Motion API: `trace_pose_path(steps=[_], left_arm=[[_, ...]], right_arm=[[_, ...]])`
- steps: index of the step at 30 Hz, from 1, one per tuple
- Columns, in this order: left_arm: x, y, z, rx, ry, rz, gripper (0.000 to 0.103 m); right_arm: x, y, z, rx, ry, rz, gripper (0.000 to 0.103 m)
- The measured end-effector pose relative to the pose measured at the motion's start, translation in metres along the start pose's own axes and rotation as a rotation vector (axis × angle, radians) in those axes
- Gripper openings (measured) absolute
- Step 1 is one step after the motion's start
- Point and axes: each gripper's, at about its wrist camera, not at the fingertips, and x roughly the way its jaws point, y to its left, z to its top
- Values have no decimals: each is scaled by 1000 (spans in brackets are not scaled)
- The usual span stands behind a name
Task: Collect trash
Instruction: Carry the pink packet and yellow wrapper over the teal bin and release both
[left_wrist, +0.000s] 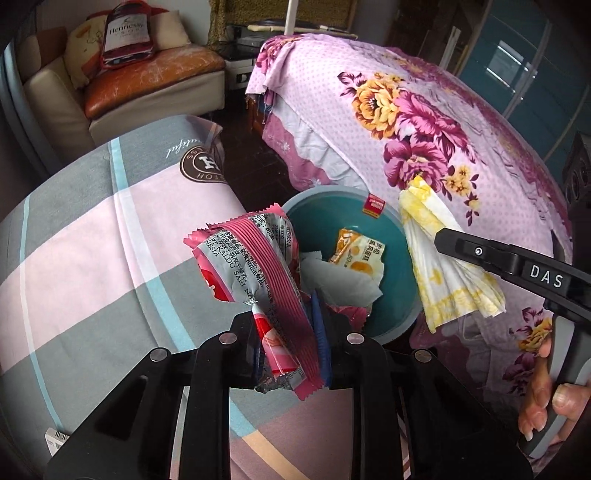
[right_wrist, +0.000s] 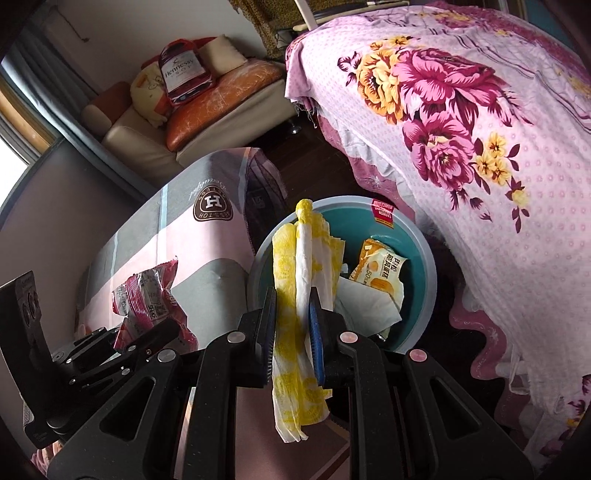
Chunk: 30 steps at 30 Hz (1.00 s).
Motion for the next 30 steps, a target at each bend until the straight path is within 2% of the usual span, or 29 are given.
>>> trace_pose_path(steps=[10,23,24,26,29,30], left_arm=[[44,-35,21,81,60,-37,23],[74,-29,34,73,100,-47,26],[75,-28,34,68,103,-47,28],[74,-25,33,52,100,-39,38],[71,-18,32,28,93,-27,57],[69,-15,31,20,87,-21,67]], right_arm=[[19,-26,7,39,34,-41,16],[40,-31,16,47,67,-77,16],[41,-31,16,47,69,-77,16],[44,-30,17,48,74,-78,16],[45,-28,16,45,78,-81,17],[46,-27,16,44,79,-82,17]])
